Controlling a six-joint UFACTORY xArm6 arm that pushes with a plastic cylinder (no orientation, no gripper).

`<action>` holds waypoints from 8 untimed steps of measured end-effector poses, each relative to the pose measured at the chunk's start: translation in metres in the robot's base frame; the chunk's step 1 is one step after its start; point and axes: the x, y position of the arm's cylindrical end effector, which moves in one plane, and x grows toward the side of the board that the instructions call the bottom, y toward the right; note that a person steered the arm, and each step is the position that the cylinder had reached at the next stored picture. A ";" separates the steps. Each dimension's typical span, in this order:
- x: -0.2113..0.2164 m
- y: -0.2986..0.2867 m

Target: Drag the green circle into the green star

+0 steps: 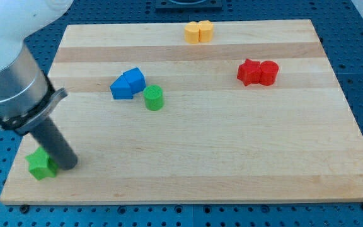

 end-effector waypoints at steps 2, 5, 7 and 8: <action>-0.054 0.138; -0.126 0.149; -0.151 0.093; -0.139 0.067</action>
